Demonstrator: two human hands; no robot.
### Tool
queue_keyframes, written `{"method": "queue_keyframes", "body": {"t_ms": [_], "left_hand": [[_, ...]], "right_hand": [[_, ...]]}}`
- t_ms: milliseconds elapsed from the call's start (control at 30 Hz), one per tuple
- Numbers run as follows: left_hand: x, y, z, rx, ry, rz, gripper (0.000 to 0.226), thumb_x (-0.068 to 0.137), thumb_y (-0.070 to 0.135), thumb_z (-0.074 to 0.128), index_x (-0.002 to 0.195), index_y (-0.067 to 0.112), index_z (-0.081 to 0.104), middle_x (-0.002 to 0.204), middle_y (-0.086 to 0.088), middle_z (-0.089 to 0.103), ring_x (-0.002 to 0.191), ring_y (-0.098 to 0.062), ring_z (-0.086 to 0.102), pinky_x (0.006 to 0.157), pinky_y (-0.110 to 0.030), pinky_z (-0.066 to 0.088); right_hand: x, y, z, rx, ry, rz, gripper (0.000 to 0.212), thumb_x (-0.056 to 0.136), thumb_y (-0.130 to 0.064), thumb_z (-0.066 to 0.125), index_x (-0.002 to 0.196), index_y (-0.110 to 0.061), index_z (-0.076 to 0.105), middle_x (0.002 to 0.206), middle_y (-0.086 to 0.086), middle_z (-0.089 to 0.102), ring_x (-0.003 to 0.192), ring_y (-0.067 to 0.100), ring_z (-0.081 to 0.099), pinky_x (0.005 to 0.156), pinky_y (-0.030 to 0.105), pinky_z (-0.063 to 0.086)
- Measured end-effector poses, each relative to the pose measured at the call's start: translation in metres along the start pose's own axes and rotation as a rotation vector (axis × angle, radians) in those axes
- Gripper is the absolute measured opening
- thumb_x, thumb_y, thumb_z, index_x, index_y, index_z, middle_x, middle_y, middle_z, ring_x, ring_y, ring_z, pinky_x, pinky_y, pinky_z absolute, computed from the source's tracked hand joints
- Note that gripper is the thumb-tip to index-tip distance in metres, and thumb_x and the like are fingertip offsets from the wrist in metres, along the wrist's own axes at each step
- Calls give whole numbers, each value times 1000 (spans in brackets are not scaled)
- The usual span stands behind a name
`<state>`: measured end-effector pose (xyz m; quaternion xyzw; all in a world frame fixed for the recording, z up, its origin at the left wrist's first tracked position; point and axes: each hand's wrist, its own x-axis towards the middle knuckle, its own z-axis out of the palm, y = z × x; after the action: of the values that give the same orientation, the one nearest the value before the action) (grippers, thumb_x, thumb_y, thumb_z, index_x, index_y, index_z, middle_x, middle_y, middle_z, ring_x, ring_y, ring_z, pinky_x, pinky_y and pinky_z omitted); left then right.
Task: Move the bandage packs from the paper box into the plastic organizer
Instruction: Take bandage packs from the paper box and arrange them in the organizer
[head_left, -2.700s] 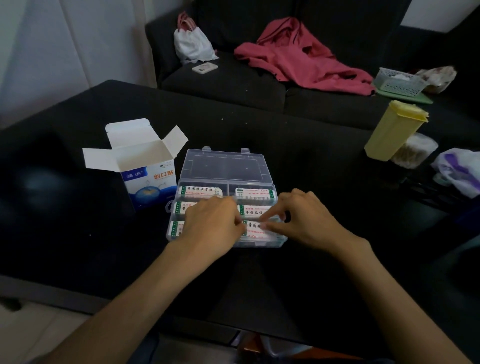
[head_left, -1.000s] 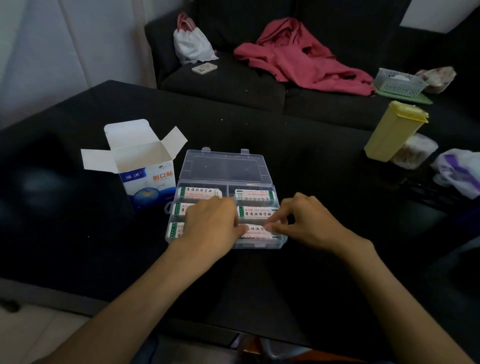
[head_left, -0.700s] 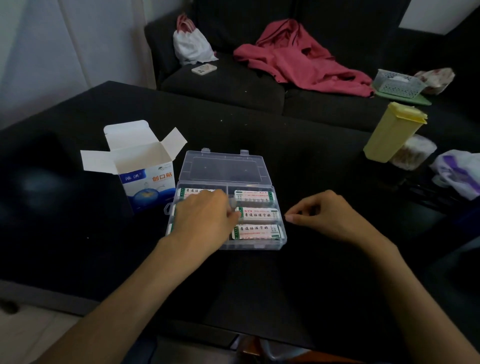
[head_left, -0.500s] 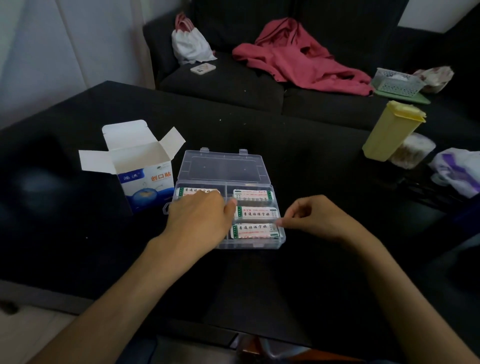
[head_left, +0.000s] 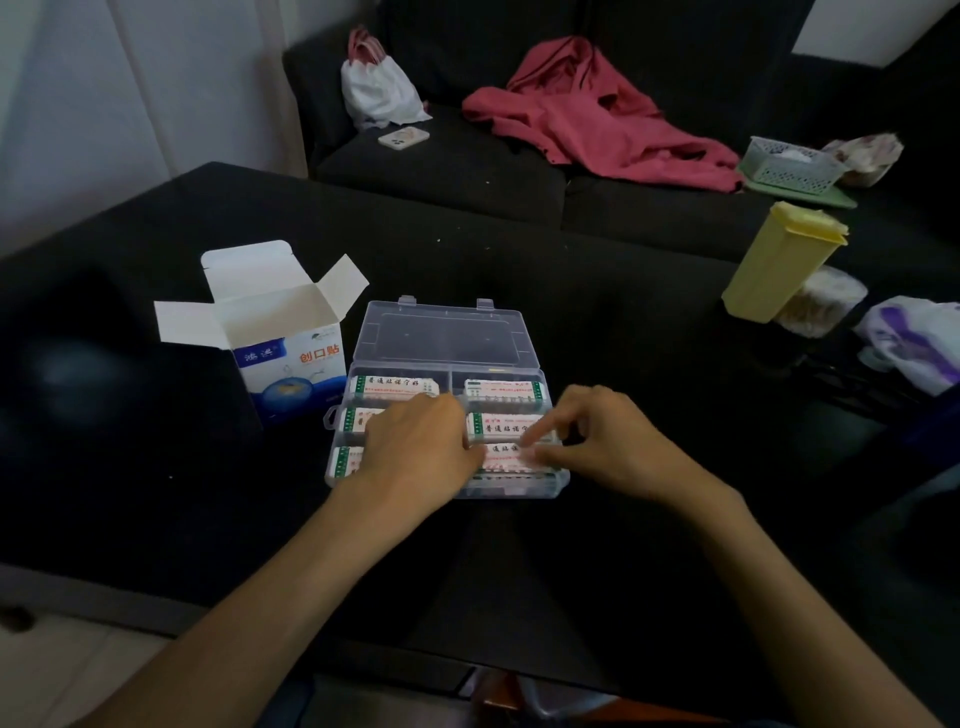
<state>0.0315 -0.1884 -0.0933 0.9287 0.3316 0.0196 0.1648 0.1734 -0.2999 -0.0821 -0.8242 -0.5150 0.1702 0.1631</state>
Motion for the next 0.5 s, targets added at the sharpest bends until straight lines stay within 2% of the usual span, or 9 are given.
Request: {"method": "queue_keyframes", "body": {"t_ms": [100,200,367,500], "left_hand": [[3,0,3,-11,6,-18,19,90,39,58,78,25,58,64,10,48,73,-14,59,72,-33,52],[5,0,2,-18,4,-42,34,93,37,55,64,27,42,62,9,48,65,-11,54,67,-31,48],[2,3,4,35,36,-34,31,93,37,54,68,24,43,63,8,42,66,-13,50,67,-29,45],[6,-1,1,-14,-13,-29,11,90,35,61,88,25,63,72,10,56,75,-11,58,74,-32,51]], "right_hand": [[0,-2,4,-146,-62,-55,25,80,-43,68,105,-38,68,100,-17,50,100,6,46,91,31,41],[1,0,5,-189,-25,-64,25,83,-44,65,107,-38,67,101,-15,53,98,7,45,89,31,42],[2,3,5,-147,-73,-83,21,84,-44,63,103,-39,68,100,-15,54,93,4,46,87,30,42],[0,4,2,-15,-97,-85,18,86,-36,64,103,-32,70,92,-19,53,79,-3,48,67,13,36]]}}
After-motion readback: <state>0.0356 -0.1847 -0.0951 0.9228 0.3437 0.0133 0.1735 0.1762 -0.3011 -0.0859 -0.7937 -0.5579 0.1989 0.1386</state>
